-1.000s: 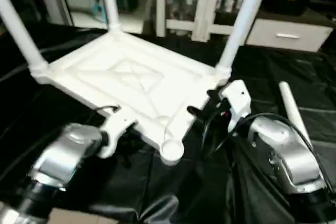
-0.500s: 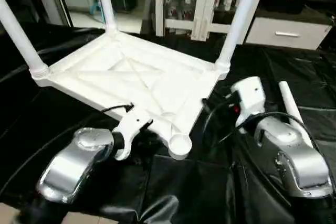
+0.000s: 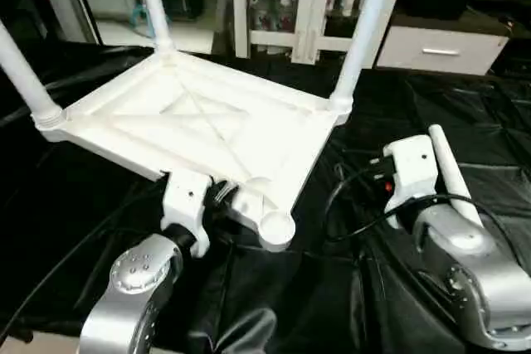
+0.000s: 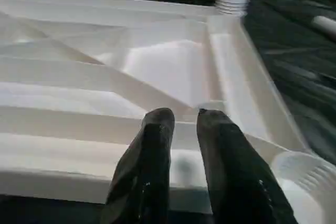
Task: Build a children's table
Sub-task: Rotate table base, then pick table leg
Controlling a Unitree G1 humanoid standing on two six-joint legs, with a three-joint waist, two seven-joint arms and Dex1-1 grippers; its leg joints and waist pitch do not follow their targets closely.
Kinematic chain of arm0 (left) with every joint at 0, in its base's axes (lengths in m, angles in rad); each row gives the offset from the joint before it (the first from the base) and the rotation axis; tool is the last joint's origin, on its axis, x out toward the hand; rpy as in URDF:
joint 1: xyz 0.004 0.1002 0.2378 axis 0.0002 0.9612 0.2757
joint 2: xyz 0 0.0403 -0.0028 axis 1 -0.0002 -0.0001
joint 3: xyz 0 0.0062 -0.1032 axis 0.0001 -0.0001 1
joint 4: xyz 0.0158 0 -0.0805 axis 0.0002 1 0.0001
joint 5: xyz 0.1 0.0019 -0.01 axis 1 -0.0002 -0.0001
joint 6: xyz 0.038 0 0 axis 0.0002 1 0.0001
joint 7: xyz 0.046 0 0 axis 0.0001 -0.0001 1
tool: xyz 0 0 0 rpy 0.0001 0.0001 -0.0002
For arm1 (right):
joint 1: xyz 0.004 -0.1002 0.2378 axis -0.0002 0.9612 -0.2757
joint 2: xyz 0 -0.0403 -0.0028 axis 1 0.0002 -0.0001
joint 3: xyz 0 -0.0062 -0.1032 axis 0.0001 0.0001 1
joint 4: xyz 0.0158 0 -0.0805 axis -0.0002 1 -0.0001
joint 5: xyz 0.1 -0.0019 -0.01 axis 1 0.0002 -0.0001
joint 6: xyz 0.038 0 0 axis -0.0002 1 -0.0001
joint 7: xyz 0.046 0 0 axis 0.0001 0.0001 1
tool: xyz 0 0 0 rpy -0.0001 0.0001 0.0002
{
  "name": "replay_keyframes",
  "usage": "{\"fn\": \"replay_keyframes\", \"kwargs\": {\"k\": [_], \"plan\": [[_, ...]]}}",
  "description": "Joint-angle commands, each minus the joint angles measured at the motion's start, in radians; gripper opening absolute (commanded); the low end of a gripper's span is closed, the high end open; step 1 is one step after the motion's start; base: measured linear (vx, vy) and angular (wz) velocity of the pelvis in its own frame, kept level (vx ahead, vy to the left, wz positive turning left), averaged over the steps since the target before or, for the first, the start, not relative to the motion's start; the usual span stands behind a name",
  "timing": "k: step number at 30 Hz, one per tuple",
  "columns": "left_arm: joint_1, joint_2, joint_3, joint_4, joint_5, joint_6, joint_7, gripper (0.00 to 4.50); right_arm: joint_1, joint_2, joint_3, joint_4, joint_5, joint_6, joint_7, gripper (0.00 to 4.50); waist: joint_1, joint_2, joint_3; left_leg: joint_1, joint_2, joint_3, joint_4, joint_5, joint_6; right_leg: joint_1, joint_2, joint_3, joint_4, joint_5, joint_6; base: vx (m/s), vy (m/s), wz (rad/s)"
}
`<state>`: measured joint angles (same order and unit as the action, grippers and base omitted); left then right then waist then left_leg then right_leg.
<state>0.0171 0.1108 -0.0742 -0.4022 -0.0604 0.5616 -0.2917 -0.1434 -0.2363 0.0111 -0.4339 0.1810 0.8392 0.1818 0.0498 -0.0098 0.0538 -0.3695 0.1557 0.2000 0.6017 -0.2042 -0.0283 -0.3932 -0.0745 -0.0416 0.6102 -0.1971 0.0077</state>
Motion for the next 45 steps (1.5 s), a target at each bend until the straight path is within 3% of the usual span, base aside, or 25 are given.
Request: {"fn": "replay_keyframes", "kwargs": {"k": [1, 6, 8, 10, 12, 13, 14, 16, 18, 19, 20, 22, 24, 25, 26, 28, 31, 32, 33, 35, 37, 38, 41, 43, 45], "plan": [[-0.036, -0.020, 0.003, 0.019, 0.023, -0.024, 0.048, 1.08, -0.011, 0.012, 0.008, -0.026, -0.005, 0.027, -0.017, 4.07, -0.002, -0.007, -0.049, 0.016, 0.070, -0.045, -0.085, -0.260, -0.034, 0.020, -0.063, 0.050, -0.095, -0.349, -0.067, 0.000, 0.000, 0.00], [-0.087, -0.060, 0.003, 0.042, 0.028, -0.027, 0.111, 1.08, -0.020, 0.064, 0.007, -0.044, 0.021, 0.068, -0.050, 4.07, -0.019, 0.003, -0.051, 0.031, 0.099, -0.075, -0.102, -0.283, -0.117, 0.025, -0.020, 0.023, -0.079, -0.161, -0.074, 0.000, 0.000, 0.00], [-0.087, -0.072, 0.003, 0.049, 0.037, -0.035, 0.129, 1.08, -0.019, 0.070, 0.011, -0.046, 0.008, 0.105, -0.067, 4.07, -0.041, 0.033, -0.055, 0.053, 0.199, -0.133, -0.149, -0.265, -0.058, 0.019, -0.014, -0.009, -0.031, -0.072, -0.115, 0.009, -0.036, 0.03], [-0.089, -0.076, 0.004, 0.054, 0.040, -0.038, 0.136, 1.08, -0.023, 0.068, 0.014, -0.041, -0.009, 0.136, -0.081, 4.07, -0.051, 0.032, -0.056, 0.050, 0.228, -0.134, -0.158, -0.224, 0.046, 0.011, -0.027, -0.015, 0.004, -0.045, -0.134, 0.019, -0.093, 0.08], [-0.092, -0.077, 0.001, 0.058, 0.043, -0.040, 0.138, 1.08, -0.027, 0.067, 0.015, -0.033, -0.019, 0.143, -0.085, 4.07, -0.053, 0.009, -0.056, 0.038, 0.179, -0.097, -0.133, -0.221, 0.164, 0.010, -0.048, -0.004, -0.021, -0.009, -0.265, 0.011, -0.159, 0.09], [-0.095, -0.077, 0.000, 0.060, 0.045, -0.040, 0.141, 1.08, -0.030, 0.067, 0.014, -0.029, -0.020, 0.144, -0.087, 4.07, -0.053, -0.026, -0.058, 0.010, 0.019, -0.010, -0.018, -0.259, 0.180, 0.028, -0.040, 0.000, -0.108, -0.063, -0.404, 0.002, -0.144, 0.08], [-0.098, -0.076, -0.001, 0.062, 0.044, -0.040, 0.141, 1.08, -0.032, 0.068, 0.012, -0.027, -0.021, 0.149, -0.090, 4.07, -0.017, -0.039, -0.069, -0.032, -0.037, -0.013, 0.120, -0.215, 0.173, 0.086, -0.111, 0.039, -0.153, -0.221, -0.462, -0.010, -0.131, 0.04], [-0.102, -0.069, -0.007, 0.066, 0.045, -0.039, 0.144, 1.08, -0.042, 0.066, 0.012, -0.024, -0.025, 0.169, -0.100, 4.07, -0.019, -0.031, -0.052, -0.061, -0.024, -0.043, 0.125, -0.137, 0.134, 0.082, -0.103, 0.027, -0.155, -0.278, -0.389, -0.021, -0.131, 0.03], [-0.103, -0.068, -0.010, 0.066, 0.045, -0.039, 0.144, 1.08, -0.050, 0.062, 0.013, -0.021, -0.027, 0.186, -0.105, 4.07, -0.030, 0.025, -0.069, -0.011, 0.042, -0.076, 0.011, -0.052, 0.169, 0.067, -0.018, -0.059, -0.162, -0.258, -0.191, -0.045, -0.100, 0.12], [-0.103, -0.068, -0.012, 0.067, 0.044, -0.039, 0.145, 1.08, -0.054, 0.060, 0.013, -0.022, -0.028, 0.198, -0.108, 4.07, -0.046, 0.069, -0.095, 0.077, 0.311, -0.231, -0.079, 0.107, 0.243, -0.008, -0.001, -0.081, 0.008, -0.256, -0.029, -0.051, -0.123, 0.13], [-0.103, -0.068, -0.013, 0.067, 0.044, -0.039, 0.146, 1.08, -0.059, 0.060, 0.011, -0.022, -0.027, 0.212, -0.112, 4.07, -0.061, 0.051, -0.086, 0.071, 0.312, -0.233, -0.072, 0.260, 0.284, -0.078, -0.018, -0.051, 0.145, -0.262, 0.020, -0.055, -0.131, -0.02], [-0.104, -0.069, -0.017, 0.068, 0.049, -0.040, 0.149, 1.08, -0.068, 0.064, 0.005, -0.023, -0.023, 0.247, -0.118, 4.07, -0.046, 0.048, -0.079, 0.057, 0.231, -0.187, -0.065, 0.307, 0.366, -0.094, -0.019, -0.013, 0.157, -0.159, -0.050, -0.060, -0.134, 0.00], [-0.106, -0.070, -0.018, 0.069, 0.051, -0.042, 0.148, 1.08, -0.072, 0.067, 0.002, -0.023, -0.023, 0.257, -0.119, 4.07, -0.040, -0.002, -0.078, 0.013, 0.112, -0.120, -0.051, 0.096, 0.410, -0.021, -0.024, 0.014, 0.045, -0.017, -0.287, -0.078, -0.204, 0.02], [-0.106, -0.071, -0.018, 0.069, 0.052, -0.043, 0.148, 1.08, -0.072, 0.068, 0.001, -0.022, -0.023, 0.259, -0.119, 4.07, -0.033, -0.005, -0.069, -0.022, 0.039, -0.068, -0.007, 0.004, 0.378, -0.002, -0.042, 0.013, -0.025, -0.022, -0.432, -0.104, -0.205, -0.06], [-0.107, -0.069, -0.020, 0.069, 0.053, -0.044, 0.149, 1.08, -0.074, 0.070, 0.000, -0.022, -0.026, 0.262, -0.119, 4.07, 0.005, -0.057, -0.080, -0.053, -0.044, -0.024, 0.180, -0.192, 0.250, 0.056, -0.108, 0.063, -0.110, -0.156, -0.547, -0.108, -0.204, 0.00], [-0.107, -0.067, -0.022, 0.070, 0.052, -0.045, 0.151, 1.08, -0.076, 0.072, -0.001, -0.023, -0.029, 0.268, -0.120, 4.07, 0.008, -0.047, -0.047, -0.056, -0.031, -0.048, 0.201, -0.192, 0.093, 0.051, -0.126, 0.057, -0.117, -0.267, -0.475, -0.103, -0.209, 0.01], [-0.114, -0.088, 0.005, 0.075, 0.012, 0.008, 0.160, 1.08, -0.084, 0.075, -0.004, -0.024, -0.028, 0.284, -0.126, 4.07, -0.010, 0.007, -0.049, 0.013, 0.022, -0.077, 0.046, -0.159, 0.112, 0.064, -0.078, 0.016, -0.154, -0.411, -0.185, -0.112, -0.158, 0.07], [-0.120, -0.097, 0.023, 0.078, 0.005, 0.037, 0.171, 1.08, -0.085, 0.078, -0.005, -0.024, -0.028, 0.288, -0.128, 4.07, -0.028, 0.015, -0.056, 0.015, 0.095, -0.121, -0.017, -0.141, 0.152, 0.052, -0.044, -0.020, -0.112, -0.400, -0.047, -0.111, -0.108, 0.03], [-0.124, -0.091, 0.022, 0.081, 0.013, 0.040, 0.172, 1.08, -0.085, 0.082, -0.007, -0.025, -0.028, 0.290, -0.130, 4.07, -0.022, 0.014, -0.062, 0.026, 0.114, -0.118, -0.030, -0.200, 0.145, 0.056, -0.089, -0.004, -0.093, -0.355, -0.019, -0.111, -0.108, 0.03], [-0.127, -0.074, 0.010, 0.084, 0.025, 0.027, 0.158, 1.08, -0.087, 0.087, -0.011, -0.024, -0.028, 0.291, -0.134, 4.07, 0.012, -0.014, -0.045, 0.017, 0.042, -0.077, 0.006, -0.201, 0.086, 0.065, -0.178, 0.058, -0.145, -0.656, -0.019, -0.096, -0.054, -0.01], [-0.126, -0.061, -0.004, 0.083, 0.029, 0.009, 0.143, 1.08, -0.090, 0.090, -0.014, -0.020, -0.029, 0.290, -0.136, 4.07, 0.040, -0.033, -0.036, -0.009, 0.026, -0.104, 0.104, -0.131, 0.064, 0.059, -0.257, 0.137, -0.186, -0.965, 0.011, -0.087, -0.010, 0.00], [-0.125, -0.046, -0.027, 0.077, 0.030, -0.004, 0.118, 1.08, -0.094, 0.098, -0.031, -0.013, -0.024, 0.293, -0.139, 4.07, 0.046, -0.027, -0.036, -0.017, 0.014, -0.126, 0.107, -0.099, 0.046, 0.059, -0.236, 0.117, -0.174, -0.947, -0.012, -0.066, 0.038, -0.11], [-0.117, -0.011, -0.077, 0.052, 0.008, -0.038, 0.037, 1.09, -0.109, 0.108, -0.074, 0.004, -0.038, 0.320, -0.169, 4.35, 0.022, 0.011, -0.034, 0.068, 0.054, -0.111, -0.058, -0.232, 0.046, 0.011, -0.041, -0.023, -0.124, -0.587, -0.086, -0.067, 0.074, 0.01], [-0.104, 0.023, -0.113, 0.016, -0.029, -0.040, -0.044, 1.09, -0.121, 0.100, -0.100, 0.025, -0.056, 0.354, -0.190, 4.46, -0.004, 0.039, -0.040, 0.060, 0.117, -0.135, -0.107, -0.465, -0.039, 0.032, -0.019, -0.013, -0.072, -0.277, -0.100, -0.066, 0.117, 0.15], [-0.083, 0.084, -0.164, -0.027, -0.054, -0.051, -0.145, 1.09, -0.130, 0.077, -0.109, 0.053, -0.071, 0.373, -0.195, 4.46, -0.013, 0.030, -0.030, 0.063, 0.084, -0.110, -0.109, -0.578, -0.105, 0.031, -0.037, -0.001, -0.085, -0.244, -0.105, -0.036, 0.107, 0.15]]}}
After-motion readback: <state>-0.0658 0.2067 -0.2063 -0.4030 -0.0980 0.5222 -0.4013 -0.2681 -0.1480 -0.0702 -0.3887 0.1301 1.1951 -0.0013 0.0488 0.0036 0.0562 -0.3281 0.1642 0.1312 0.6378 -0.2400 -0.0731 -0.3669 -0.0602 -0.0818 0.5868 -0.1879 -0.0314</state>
